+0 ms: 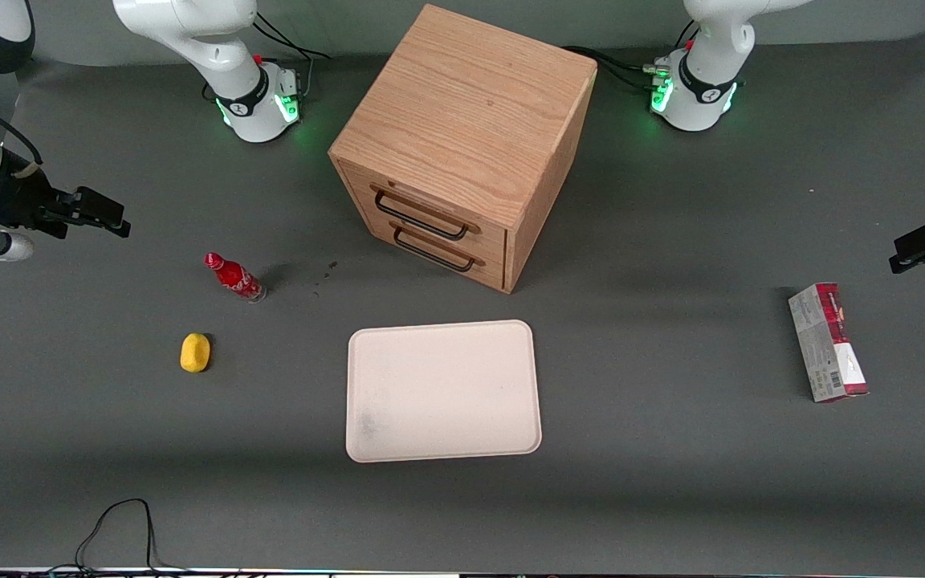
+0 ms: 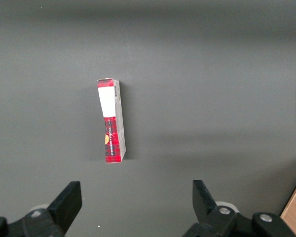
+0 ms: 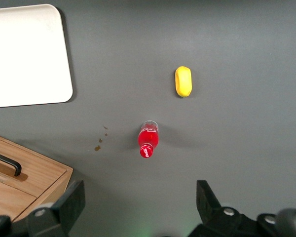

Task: Place coke bottle on tray

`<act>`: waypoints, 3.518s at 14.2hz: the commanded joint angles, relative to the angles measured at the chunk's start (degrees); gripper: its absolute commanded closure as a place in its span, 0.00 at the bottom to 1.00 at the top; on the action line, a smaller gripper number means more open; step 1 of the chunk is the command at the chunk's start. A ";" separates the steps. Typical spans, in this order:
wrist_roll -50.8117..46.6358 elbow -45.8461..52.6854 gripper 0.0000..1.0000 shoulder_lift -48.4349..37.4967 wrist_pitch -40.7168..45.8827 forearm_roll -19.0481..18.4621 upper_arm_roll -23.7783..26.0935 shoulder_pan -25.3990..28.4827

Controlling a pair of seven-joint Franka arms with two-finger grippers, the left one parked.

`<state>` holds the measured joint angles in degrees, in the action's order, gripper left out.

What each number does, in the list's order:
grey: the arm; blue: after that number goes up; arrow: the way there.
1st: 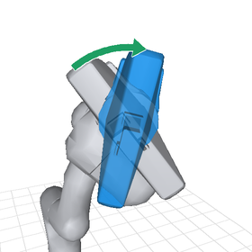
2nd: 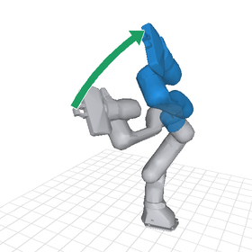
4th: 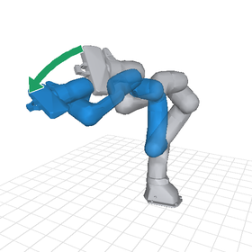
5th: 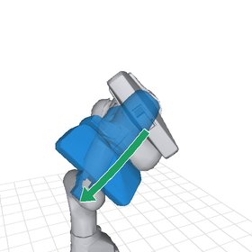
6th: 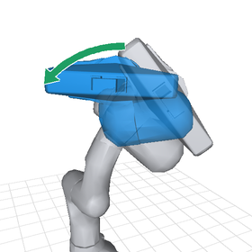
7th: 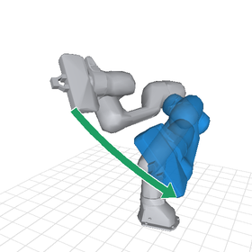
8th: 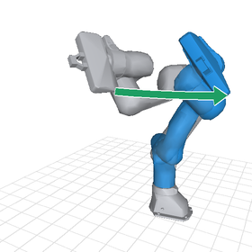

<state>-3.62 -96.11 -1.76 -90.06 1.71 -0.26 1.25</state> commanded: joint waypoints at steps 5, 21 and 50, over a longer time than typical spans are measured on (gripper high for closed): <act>2.83 3.12 0.00 0.97 3.57 0.67 0.78 -1.51; 2.30 9.62 0.00 5.36 5.07 1.10 0.87 -1.51; 5.38 -15.85 0.00 -7.37 -5.74 0.76 1.22 0.16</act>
<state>0.01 -108.23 -5.61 -94.10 1.91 1.27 1.33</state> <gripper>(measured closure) 0.000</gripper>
